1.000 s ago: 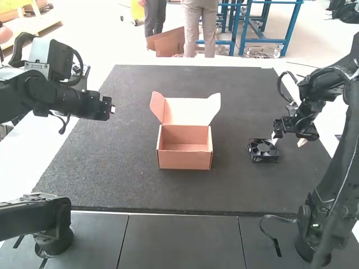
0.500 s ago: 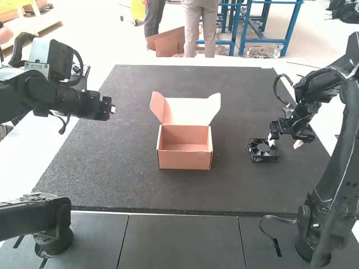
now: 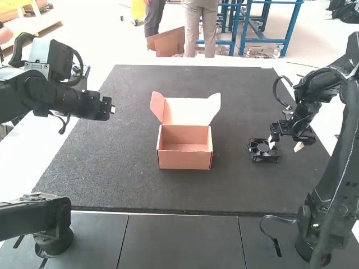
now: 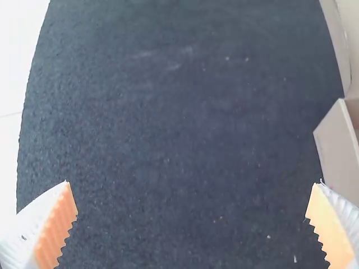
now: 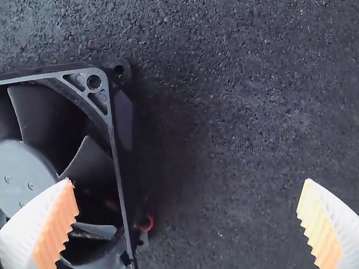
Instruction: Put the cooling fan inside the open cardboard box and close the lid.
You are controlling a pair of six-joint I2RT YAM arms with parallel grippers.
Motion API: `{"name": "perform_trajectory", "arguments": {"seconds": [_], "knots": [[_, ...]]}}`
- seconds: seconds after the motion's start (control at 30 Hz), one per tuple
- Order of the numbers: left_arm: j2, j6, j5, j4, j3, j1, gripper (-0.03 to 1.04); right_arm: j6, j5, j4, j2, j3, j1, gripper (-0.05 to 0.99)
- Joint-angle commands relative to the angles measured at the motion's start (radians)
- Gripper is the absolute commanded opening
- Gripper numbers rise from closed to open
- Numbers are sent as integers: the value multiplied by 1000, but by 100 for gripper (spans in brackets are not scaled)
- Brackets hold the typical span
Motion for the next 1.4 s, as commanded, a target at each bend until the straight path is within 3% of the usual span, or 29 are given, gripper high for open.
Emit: {"name": "perform_trajectory", "arguments": {"seconds": [0.0,0.67,0.8,0.97,1.17,1.37], "knots": [[-14,-4,-4,-1,43,-1,97,10,1,-8,12,25,-3,90],[-17,-4,-4,-10,44,1,97,1,76,9,64,20,-20,90],[-19,-4,-4,-11,44,1,97,1,60,9,72,20,-20,74],[-19,-4,-4,-11,46,1,97,5,-7,9,72,2,-15,36],[-19,-6,-5,-13,47,1,97,50,-78,10,81,-7,-12,-2],[-19,-4,-5,-14,44,1,97,68,-118,24,67,2,-18,-2]]}}
